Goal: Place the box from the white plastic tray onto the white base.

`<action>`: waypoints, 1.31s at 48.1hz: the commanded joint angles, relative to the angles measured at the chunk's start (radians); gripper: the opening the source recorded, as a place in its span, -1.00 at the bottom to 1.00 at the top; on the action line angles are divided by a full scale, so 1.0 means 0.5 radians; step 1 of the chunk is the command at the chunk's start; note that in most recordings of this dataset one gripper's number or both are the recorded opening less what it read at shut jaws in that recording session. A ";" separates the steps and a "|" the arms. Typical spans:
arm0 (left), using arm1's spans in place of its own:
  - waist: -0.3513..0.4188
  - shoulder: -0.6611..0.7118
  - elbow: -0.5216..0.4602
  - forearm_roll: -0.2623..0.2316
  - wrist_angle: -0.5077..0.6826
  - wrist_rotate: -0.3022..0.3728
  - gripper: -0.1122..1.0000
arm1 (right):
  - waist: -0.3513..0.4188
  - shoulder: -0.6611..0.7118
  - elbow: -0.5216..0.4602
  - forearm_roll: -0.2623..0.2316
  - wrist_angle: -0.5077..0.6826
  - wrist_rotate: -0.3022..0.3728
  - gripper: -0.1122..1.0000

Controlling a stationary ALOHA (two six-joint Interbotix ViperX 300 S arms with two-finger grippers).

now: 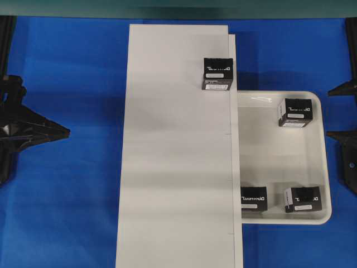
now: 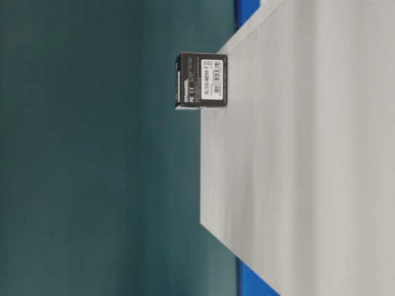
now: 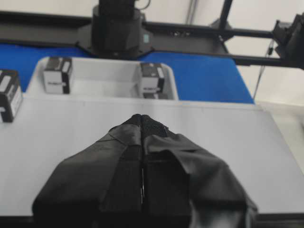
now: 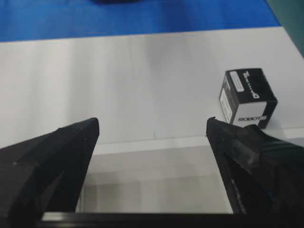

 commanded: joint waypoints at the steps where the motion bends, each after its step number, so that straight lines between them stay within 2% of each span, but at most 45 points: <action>1: -0.003 0.006 -0.049 0.003 -0.012 0.000 -0.93 | 0.000 0.009 -0.012 0.006 -0.028 0.000 0.98; 63: -0.003 -0.110 -0.021 0.003 0.000 0.000 -0.93 | 0.000 -0.034 0.006 0.009 -0.028 0.003 0.98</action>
